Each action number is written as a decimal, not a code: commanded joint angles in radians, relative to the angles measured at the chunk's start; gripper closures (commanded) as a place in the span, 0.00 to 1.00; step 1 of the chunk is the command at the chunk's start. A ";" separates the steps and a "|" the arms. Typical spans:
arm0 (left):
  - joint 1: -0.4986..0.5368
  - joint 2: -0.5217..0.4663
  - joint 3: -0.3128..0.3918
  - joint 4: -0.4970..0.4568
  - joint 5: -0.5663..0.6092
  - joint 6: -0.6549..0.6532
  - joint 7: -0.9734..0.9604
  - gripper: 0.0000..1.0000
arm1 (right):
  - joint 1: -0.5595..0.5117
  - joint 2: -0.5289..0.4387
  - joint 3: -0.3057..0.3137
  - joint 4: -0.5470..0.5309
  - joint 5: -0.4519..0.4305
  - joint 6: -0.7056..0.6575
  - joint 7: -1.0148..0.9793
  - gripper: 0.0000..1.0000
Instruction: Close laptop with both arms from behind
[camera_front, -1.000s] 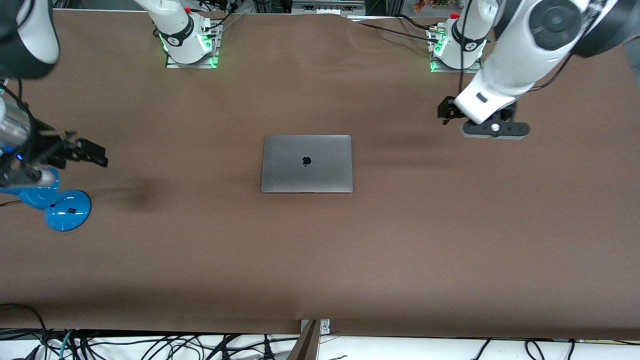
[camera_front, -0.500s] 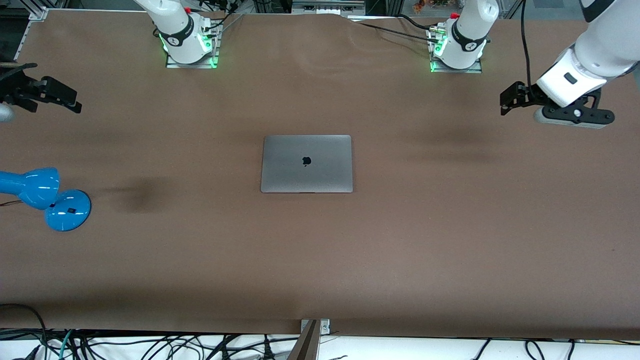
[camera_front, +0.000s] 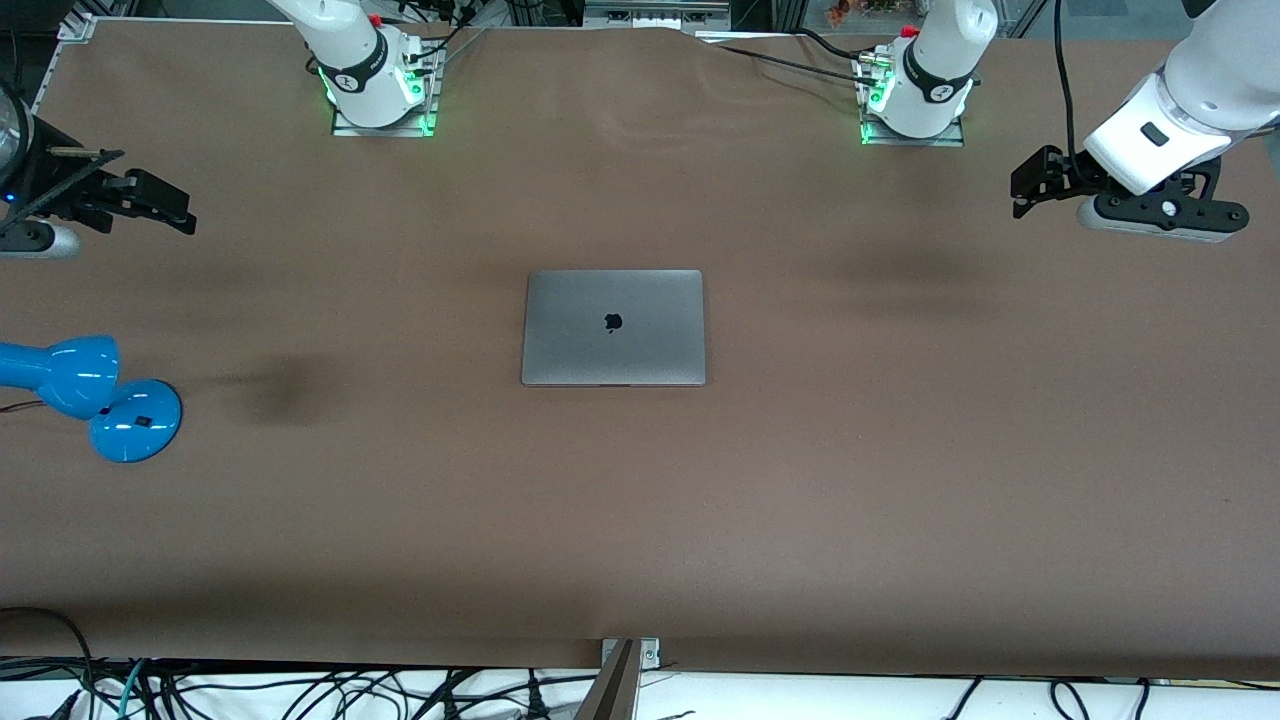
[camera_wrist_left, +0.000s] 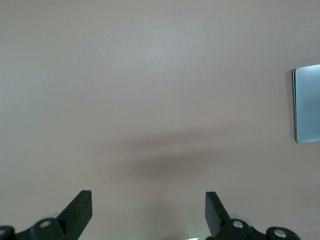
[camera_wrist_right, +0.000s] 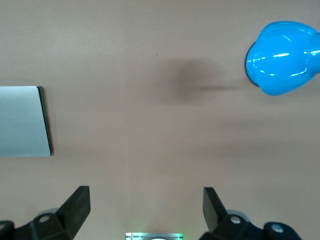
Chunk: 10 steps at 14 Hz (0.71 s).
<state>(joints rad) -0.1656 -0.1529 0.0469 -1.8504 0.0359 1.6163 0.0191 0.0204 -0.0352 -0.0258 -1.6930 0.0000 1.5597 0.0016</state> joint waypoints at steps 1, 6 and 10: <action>0.021 0.001 -0.013 0.025 -0.002 -0.019 0.044 0.00 | 0.006 -0.014 0.004 -0.005 -0.003 0.011 0.014 0.00; 0.011 0.012 -0.010 0.031 -0.007 -0.019 0.041 0.00 | 0.007 -0.012 0.021 -0.004 -0.003 0.011 0.014 0.00; 0.018 0.061 -0.010 0.074 -0.005 -0.013 0.030 0.00 | 0.006 -0.011 0.020 -0.004 -0.003 0.011 0.014 0.00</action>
<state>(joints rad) -0.1587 -0.1233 0.0428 -1.8268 0.0355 1.6172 0.0333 0.0283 -0.0358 -0.0086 -1.6929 -0.0002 1.5653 0.0035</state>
